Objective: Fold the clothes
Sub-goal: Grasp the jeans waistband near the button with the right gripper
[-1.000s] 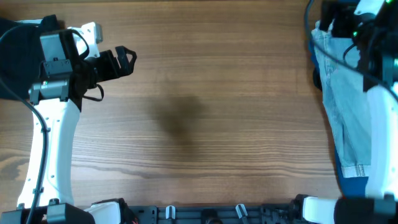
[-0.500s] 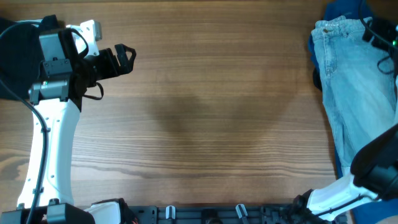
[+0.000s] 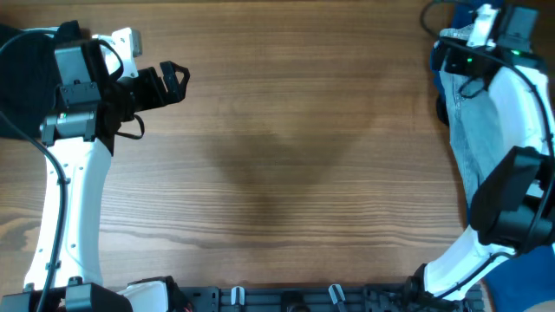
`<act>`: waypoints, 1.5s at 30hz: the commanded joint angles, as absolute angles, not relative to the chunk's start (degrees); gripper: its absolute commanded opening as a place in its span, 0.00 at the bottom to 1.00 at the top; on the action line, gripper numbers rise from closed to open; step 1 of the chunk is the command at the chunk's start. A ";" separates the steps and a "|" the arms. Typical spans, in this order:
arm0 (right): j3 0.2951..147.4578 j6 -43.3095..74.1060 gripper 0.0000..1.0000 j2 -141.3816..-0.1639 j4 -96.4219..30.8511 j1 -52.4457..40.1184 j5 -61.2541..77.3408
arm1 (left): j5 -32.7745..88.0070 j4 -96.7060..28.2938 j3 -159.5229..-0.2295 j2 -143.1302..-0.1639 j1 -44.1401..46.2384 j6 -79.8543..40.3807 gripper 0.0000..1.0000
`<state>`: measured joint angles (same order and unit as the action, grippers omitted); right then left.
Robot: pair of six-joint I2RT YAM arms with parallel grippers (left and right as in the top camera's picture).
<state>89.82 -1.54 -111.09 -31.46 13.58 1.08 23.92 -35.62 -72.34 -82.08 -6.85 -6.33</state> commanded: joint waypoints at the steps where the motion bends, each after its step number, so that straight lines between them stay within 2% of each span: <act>1: 89.19 2.50 1.00 -111.31 -32.12 11.42 -12.99 | 24.43 -35.40 -73.30 -82.21 -6.59 -6.24 1.00; 21: 89.12 6.22 0.94 -121.62 -23.94 11.33 -14.81 | 23.51 -36.69 -73.30 -82.21 -6.59 -6.24 1.00; 27: 89.12 6.22 0.70 -122.63 -23.64 12.75 -15.22 | 23.29 -36.64 -73.30 -82.21 -6.59 -6.24 1.00; 31: 89.12 6.20 0.66 -123.46 -23.99 13.39 -15.20 | 22.90 -36.67 -73.30 -82.21 -6.59 -6.24 1.00; 37: 89.12 6.17 0.54 -123.46 -23.51 13.41 -14.55 | 22.90 -36.64 -73.30 -82.21 -6.59 -6.24 1.00; 42: 89.12 6.15 0.34 -123.46 -23.18 13.43 -14.57 | 22.90 -35.75 -73.30 -82.21 -6.59 -6.24 1.00; 45: 89.12 5.96 0.15 -123.46 -23.31 13.43 -14.59 | 22.90 -35.53 -73.30 -82.21 -6.59 -6.24 1.00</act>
<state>89.30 6.20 -121.95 -23.42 13.28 -13.98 23.44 -35.92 -72.34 -82.08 -6.85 -6.33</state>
